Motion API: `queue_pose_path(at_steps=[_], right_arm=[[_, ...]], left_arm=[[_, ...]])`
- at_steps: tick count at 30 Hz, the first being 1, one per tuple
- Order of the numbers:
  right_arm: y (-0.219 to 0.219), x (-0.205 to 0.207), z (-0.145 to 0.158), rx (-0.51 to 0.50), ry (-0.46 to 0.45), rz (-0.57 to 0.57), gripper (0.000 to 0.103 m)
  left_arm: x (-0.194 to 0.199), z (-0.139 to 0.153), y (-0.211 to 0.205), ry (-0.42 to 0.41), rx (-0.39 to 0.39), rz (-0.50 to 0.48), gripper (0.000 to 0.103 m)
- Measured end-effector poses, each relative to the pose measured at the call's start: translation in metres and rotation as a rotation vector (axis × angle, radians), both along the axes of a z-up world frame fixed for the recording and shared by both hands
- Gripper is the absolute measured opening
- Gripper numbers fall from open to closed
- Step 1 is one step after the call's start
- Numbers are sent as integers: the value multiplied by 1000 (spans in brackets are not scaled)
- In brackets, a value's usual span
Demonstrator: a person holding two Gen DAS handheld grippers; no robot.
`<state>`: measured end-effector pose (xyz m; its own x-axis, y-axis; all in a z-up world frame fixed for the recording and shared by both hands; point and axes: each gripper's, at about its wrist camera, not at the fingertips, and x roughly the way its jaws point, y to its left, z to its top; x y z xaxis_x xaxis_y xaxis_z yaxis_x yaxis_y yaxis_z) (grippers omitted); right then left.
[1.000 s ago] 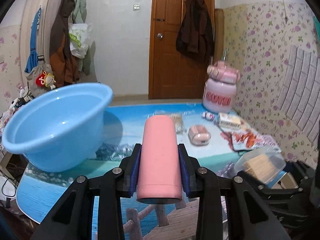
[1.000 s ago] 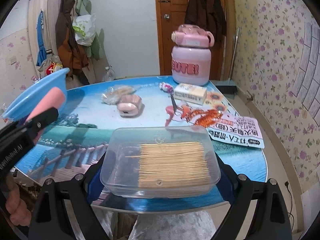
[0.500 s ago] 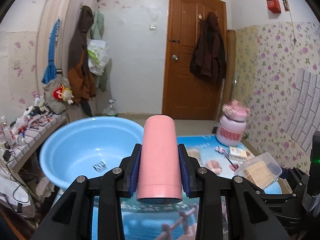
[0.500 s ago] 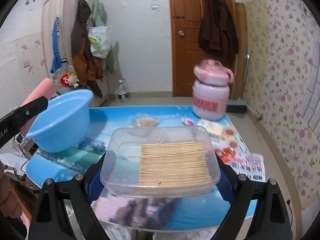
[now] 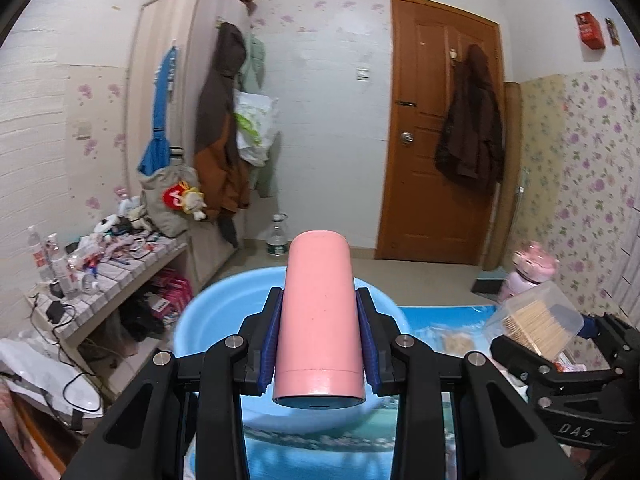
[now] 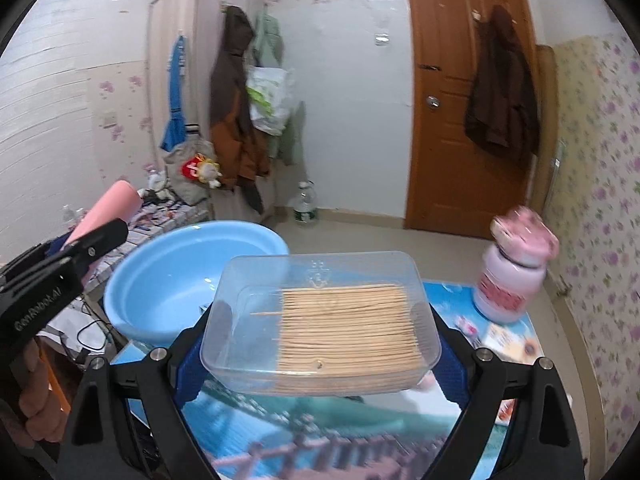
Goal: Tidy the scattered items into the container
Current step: 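Carry the pink roller and skewer box over the light blue basin with both grippers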
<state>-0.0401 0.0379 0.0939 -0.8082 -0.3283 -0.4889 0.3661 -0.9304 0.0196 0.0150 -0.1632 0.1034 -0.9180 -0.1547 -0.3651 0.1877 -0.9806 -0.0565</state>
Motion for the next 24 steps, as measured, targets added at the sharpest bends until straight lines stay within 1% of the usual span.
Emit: queue_pose_path(at_steps=[3,6,10,16,20,22,24], right_arm=[[-18,-5,9,-3,11,33,93],[-35,-10,14,13,21,64,93],[-54,-23,17,18,14,88,93],[-76,-49,18,25,21,100,93],[-92,-67,13,53,11,115,93],[-104,-74,8,74,-1,130,93],[-115,-77,0,96,-11,148,93]], left_arm=[[-3,0,-15,-9,7,27,33],[-7,0,-24,-18,-3,44,33],[-13,-1,-30,-25,-22,45,33],[-23,-4,-43,-45,-26,50,33],[-32,-11,-49,-69,-26,49,33],[-37,-16,-52,-87,-20,47,33],[-44,-22,-54,-108,-32,52,33]])
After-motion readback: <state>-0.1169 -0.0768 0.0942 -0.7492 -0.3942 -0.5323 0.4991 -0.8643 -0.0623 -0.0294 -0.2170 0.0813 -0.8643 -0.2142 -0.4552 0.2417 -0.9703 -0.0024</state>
